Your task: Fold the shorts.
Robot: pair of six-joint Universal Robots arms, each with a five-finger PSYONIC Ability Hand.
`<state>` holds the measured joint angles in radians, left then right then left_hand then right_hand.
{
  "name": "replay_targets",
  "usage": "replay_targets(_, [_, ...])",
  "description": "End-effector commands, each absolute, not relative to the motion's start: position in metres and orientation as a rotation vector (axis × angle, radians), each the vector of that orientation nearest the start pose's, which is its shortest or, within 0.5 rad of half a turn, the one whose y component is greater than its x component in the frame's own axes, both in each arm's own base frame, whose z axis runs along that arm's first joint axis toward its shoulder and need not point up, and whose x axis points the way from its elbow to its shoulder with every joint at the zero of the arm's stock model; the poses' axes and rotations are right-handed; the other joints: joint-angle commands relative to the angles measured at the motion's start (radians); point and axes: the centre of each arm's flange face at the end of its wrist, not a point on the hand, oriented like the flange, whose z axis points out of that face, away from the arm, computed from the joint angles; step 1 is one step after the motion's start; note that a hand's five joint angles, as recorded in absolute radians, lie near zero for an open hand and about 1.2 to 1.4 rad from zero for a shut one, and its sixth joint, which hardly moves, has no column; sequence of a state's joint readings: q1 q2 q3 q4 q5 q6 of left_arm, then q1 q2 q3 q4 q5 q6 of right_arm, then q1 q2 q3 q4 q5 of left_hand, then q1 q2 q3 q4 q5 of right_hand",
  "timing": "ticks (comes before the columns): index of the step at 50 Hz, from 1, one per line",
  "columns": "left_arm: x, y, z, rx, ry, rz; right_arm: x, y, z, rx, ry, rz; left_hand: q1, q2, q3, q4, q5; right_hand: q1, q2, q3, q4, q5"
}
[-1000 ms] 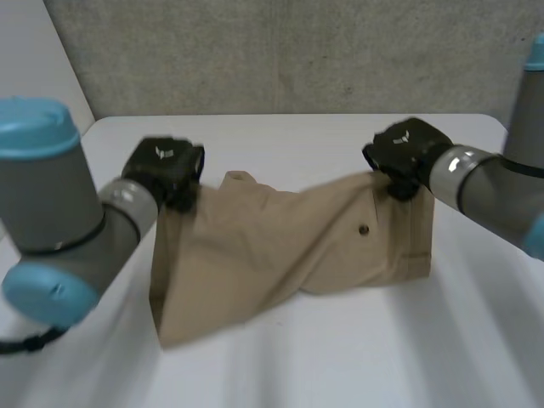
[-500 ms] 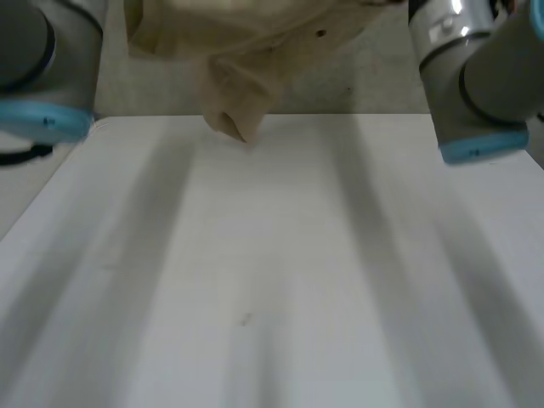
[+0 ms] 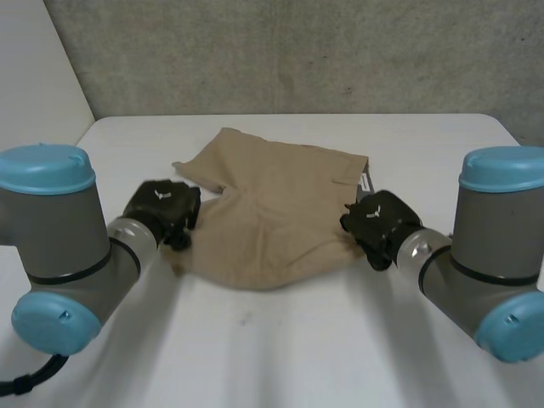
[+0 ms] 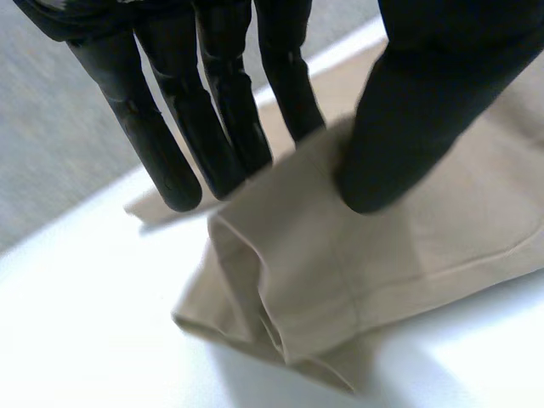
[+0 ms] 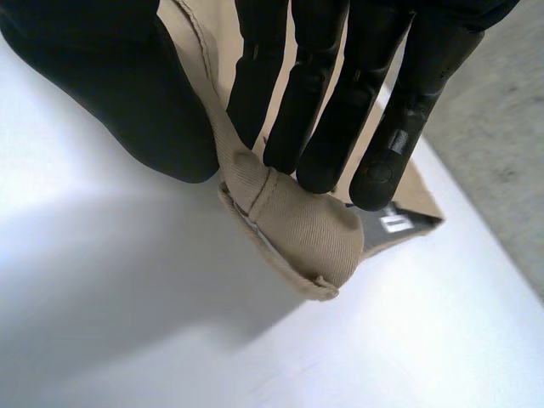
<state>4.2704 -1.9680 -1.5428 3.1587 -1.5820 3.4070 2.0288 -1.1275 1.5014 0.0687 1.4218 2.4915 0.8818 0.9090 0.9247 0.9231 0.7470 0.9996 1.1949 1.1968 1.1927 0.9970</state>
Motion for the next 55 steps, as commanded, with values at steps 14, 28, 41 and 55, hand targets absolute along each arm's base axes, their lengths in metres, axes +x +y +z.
replay_targets(14, [-0.253,-0.216,0.197,0.911,2.473,-1.92,0.262,-0.253,0.163,-1.059,2.284,-1.615,-0.216,-0.244,-0.259,-0.258,-0.256,0.397,0.201,0.199,0.204,0.225])
replay_targets(28, [-0.235,-0.156,0.173,1.12,2.62,-1.805,0.262,-0.252,0.161,-1.024,2.291,-1.597,0.113,0.085,0.07,0.071,0.073,0.397,0.201,0.199,0.204,0.225])
replay_targets(41, [-0.237,-0.189,0.146,1.05,2.652,-1.72,0.264,-0.249,0.16,-1.03,2.289,-1.586,-0.219,-0.246,-0.262,-0.26,-0.259,0.397,0.201,0.199,0.204,0.225])
replay_targets(55, [-0.247,-0.231,0.129,0.974,2.549,-1.768,0.261,-0.251,0.159,-1.027,2.298,-1.589,-0.243,-0.27,-0.286,-0.284,-0.282,0.397,0.201,0.199,0.204,0.225])
